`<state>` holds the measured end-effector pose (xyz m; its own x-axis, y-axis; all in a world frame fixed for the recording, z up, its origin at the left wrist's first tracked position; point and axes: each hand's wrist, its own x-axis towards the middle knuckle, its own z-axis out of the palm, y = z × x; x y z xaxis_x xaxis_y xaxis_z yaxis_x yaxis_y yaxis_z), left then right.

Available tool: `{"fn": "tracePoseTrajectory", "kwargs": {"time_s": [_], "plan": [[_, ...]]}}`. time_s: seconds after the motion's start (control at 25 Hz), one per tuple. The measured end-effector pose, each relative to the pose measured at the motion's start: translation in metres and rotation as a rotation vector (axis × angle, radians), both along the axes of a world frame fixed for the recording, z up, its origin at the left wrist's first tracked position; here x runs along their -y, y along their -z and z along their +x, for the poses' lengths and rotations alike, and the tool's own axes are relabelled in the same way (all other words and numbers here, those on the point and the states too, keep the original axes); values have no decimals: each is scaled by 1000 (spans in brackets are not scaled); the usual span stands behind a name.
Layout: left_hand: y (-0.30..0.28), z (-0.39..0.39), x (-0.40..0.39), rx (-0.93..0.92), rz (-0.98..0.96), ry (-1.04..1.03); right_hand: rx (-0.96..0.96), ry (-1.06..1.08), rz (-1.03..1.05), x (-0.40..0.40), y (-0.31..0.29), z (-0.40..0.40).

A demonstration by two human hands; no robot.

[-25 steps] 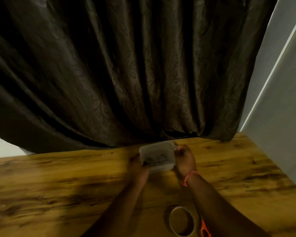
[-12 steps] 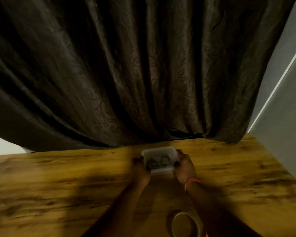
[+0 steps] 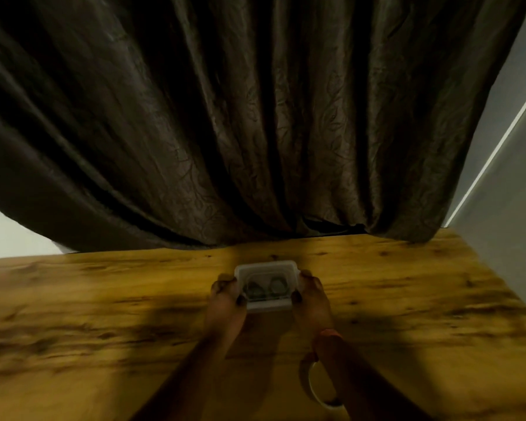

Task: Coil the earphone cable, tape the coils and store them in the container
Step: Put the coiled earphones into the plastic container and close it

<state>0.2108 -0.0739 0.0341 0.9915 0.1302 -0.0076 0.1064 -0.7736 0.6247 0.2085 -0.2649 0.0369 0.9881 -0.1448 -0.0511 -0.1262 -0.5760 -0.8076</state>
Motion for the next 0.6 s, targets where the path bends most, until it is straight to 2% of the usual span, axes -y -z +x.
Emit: {"fn": "tracePoseTrajectory", "kwargs": {"time_s": [0.24,0.36,0.44,0.52,0.6], "plan": [[-13,-15,-3,-47,10,-15,-11,-45,-52,-1,-2,-3],[-33,-28,-2,123,-49,-42,145,-84,-55,24,-12,-22],[-38,-49,-4,291,21,140,268,-81,-132,57,-18,-50],[-26,-85,-2,422,196,440,366,-108,-249,94,-15,-91],[-11,-124,11,406,264,730,371,-133,-382,127,0,-137]]}}
